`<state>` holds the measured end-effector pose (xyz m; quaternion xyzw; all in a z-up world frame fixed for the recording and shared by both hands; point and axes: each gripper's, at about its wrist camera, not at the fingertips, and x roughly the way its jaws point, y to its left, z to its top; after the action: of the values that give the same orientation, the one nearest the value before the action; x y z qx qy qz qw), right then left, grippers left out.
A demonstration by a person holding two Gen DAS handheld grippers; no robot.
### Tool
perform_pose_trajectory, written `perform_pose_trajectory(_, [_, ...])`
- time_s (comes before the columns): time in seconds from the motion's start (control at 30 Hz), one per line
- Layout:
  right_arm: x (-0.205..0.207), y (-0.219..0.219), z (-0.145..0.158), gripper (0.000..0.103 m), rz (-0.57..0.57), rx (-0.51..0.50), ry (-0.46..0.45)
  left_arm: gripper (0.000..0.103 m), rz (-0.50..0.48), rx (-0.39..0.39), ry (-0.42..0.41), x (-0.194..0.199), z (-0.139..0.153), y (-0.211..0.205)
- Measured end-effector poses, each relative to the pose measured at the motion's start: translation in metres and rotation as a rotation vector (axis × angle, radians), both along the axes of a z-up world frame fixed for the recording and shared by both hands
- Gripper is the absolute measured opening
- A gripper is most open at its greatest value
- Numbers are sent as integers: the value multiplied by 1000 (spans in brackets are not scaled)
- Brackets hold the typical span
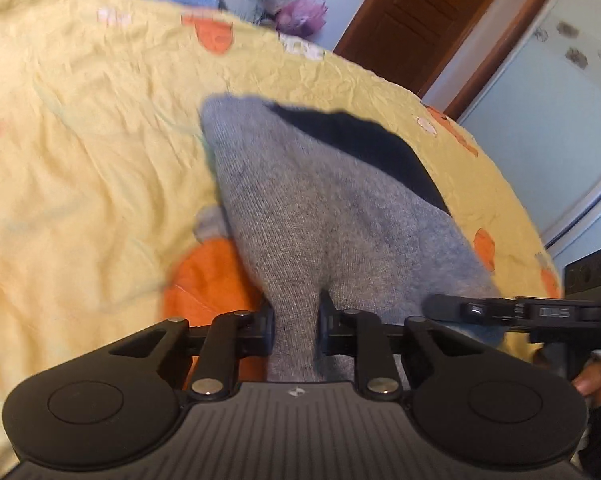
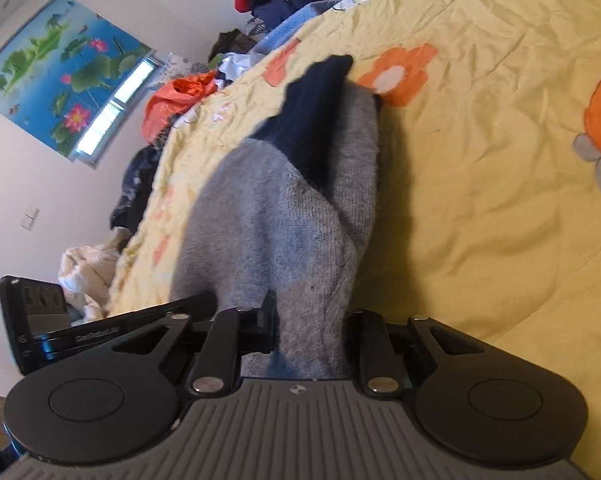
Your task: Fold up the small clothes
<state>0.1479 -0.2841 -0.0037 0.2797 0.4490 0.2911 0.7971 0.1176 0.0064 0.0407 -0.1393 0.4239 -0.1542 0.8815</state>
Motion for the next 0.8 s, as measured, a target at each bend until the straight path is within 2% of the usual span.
perform_pose_trajectory(0.1, [-19, 7, 4, 22, 46, 23, 2, 20, -14, 90, -21, -6, 3, 11])
perform_pose_trajectory(0.17, [-30, 18, -4, 21, 69, -54, -22, 23, -28, 107, -17, -10, -2, 14])
perform_pose_trajectory(0.2, [-35, 18, -4, 24, 64, -59, -55, 24, -31, 133, -35, -15, 1, 11])
perform_pose_trajectory(0.23, [-34, 15, -4, 28, 59, -42, -48, 26, -37, 168, -54, -21, 7, 7])
perform_pose_trajectory(0.3, [-28, 2, 7, 47, 26, -19, -25, 30, -46, 246, -137, -35, 23, -2])
perform_pose_trajectory(0.33, [-23, -6, 17, 54, -10, -22, -57, 42, -58, 272, -197, -42, 31, -7])
perform_pose_trajectory(0.37, [-20, -14, 29, 64, -55, -34, -110, 72, -64, 296, -257, -46, 37, -13])
perform_pose_trajectory(0.43, [-4, -23, 50, 65, -136, -53, -198, 103, -54, 322, -357, -48, 41, -28])
perform_pose_trajectory(0.47, [8, -25, 56, 65, -159, -45, -208, 101, -59, 313, -386, -45, 39, -36])
perform_pose_trajectory(0.57, [51, -16, 60, 65, -192, -30, -190, 100, -88, 333, -372, -29, 21, -63])
perform_pose_trajectory(0.67, [93, 5, 48, 65, -208, -111, -112, 100, -119, 351, -342, -24, -1, -79])
perform_pose_trajectory(0.7, [104, 14, 41, 60, -206, -127, -67, 100, -135, 357, -338, -24, -8, -82])
perform_pose_trajectory(0.73, [109, 18, 34, 46, -188, -121, -49, 101, -149, 370, -338, -25, -16, -84])
perform_pose_trajectory(0.77, [110, 23, 33, 17, -153, -116, -64, 102, -160, 390, -350, -29, -24, -84])
perform_pose_trajectory(0.8, [109, 28, 37, 17, -121, -134, -93, 102, -167, 406, -368, -33, -30, -85])
